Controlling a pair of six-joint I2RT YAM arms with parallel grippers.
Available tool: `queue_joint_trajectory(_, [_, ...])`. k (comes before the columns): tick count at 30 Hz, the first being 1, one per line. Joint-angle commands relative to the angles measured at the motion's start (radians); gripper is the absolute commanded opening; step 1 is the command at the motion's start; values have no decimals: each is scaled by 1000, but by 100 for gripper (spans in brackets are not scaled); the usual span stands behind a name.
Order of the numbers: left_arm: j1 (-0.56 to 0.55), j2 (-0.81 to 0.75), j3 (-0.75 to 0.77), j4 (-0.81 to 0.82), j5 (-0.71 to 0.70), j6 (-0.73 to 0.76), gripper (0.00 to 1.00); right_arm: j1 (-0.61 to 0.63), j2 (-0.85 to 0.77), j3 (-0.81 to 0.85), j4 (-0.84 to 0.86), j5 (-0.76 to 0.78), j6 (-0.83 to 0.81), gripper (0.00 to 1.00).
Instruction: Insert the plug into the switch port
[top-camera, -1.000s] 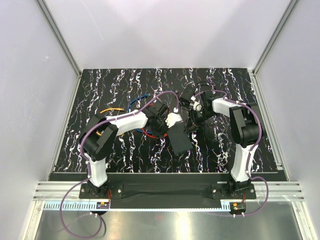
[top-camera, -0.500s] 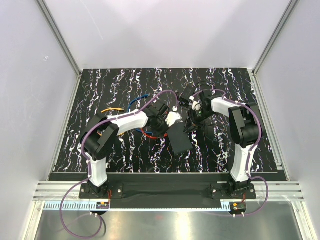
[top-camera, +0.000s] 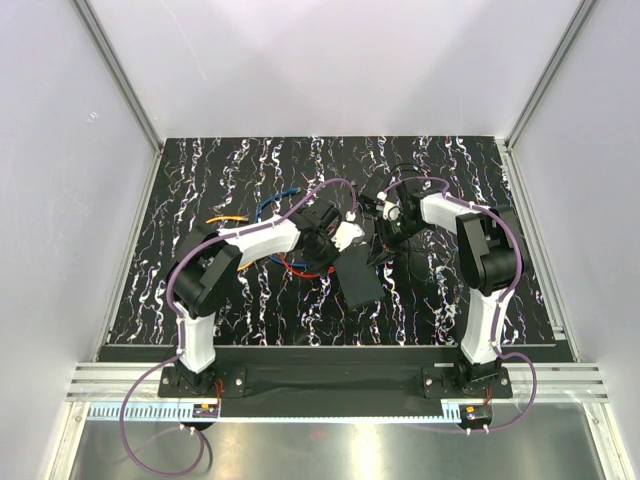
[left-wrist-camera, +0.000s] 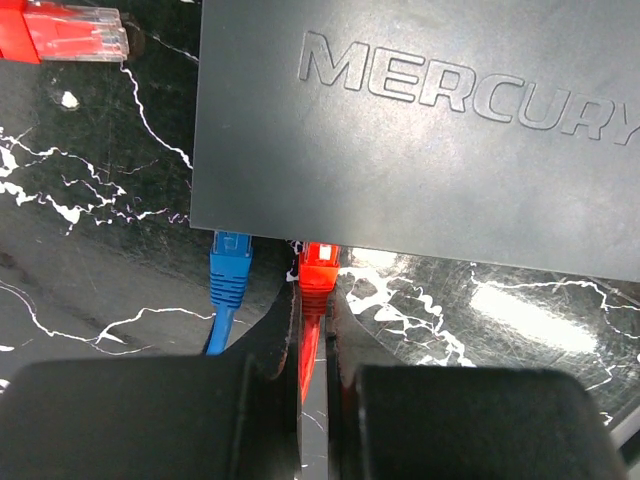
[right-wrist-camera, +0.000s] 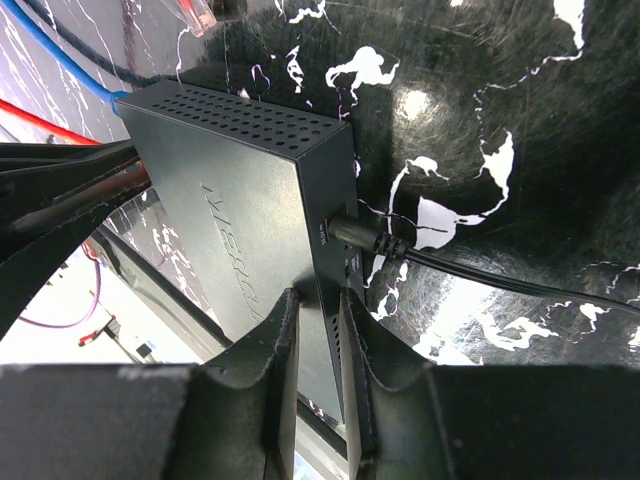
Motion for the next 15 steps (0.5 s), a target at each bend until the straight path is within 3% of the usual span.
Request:
queue_joint_trajectory(1, [-65, 20, 138, 435, 189, -40, 0, 116, 60, 6, 101, -61, 7, 19])
queue_joint_trajectory(9, [-58, 28, 172, 410, 193, 6, 0, 110, 55, 13, 96, -34, 6, 19])
queue_joint_trajectory(15, [-13, 45, 129, 412, 223, 32, 2, 29, 57, 55, 66, -18, 6, 20])
